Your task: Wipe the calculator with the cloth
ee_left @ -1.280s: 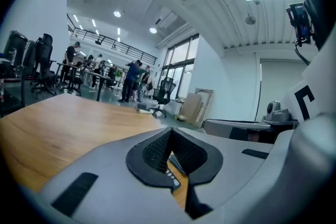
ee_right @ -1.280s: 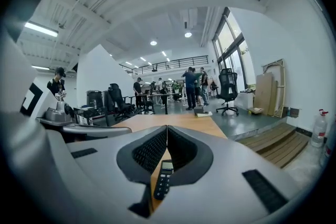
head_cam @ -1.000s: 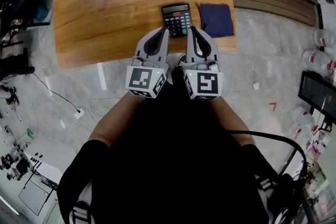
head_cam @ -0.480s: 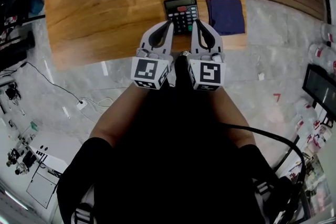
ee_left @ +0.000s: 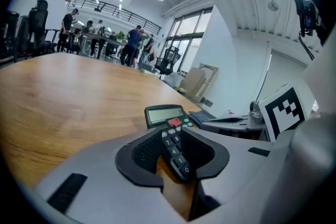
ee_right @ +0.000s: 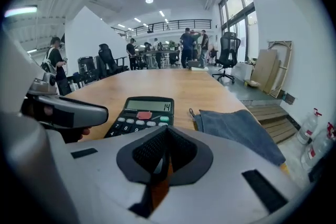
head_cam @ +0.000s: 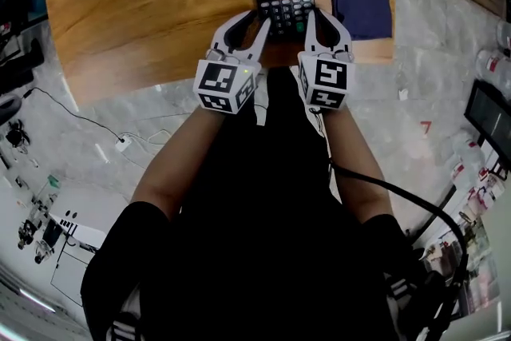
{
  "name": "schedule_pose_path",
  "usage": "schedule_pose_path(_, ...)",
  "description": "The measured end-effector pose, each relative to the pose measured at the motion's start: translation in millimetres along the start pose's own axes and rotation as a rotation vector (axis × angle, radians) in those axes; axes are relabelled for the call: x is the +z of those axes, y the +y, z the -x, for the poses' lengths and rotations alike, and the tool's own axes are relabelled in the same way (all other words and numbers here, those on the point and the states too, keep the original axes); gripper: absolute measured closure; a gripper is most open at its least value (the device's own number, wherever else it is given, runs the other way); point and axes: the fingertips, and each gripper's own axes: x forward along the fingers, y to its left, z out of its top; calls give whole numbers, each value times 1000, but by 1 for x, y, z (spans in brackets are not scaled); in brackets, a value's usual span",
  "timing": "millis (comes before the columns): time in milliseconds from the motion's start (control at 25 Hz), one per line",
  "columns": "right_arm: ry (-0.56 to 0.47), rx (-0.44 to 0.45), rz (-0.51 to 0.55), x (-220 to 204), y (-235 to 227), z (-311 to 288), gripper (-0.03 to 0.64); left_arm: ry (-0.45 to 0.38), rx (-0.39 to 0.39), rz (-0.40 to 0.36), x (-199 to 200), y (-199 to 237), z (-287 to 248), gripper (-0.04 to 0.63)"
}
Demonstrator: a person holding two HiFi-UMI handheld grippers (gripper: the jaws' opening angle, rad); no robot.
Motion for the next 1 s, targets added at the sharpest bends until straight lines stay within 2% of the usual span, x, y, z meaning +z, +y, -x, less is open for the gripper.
schedule_pose_path(200, 34, -21, 15, -12, -6, -9, 601, 40, -25, 25, -16, 1, -7, 445)
schedule_pose_path(560, 48, -2, -22, -8, -3, -12, 601, 68, -54, 62, -17, -2, -4, 434)
schedule_pose_path(760, 28, -20, -45, -9, -7, -12, 601, 37, -109, 133, -9, -5, -4, 391)
schedule_pose_path(1000, 22, -21, -83, -9, -11, -11, 601, 83, -178, 153, -10, -17, -3, 373)
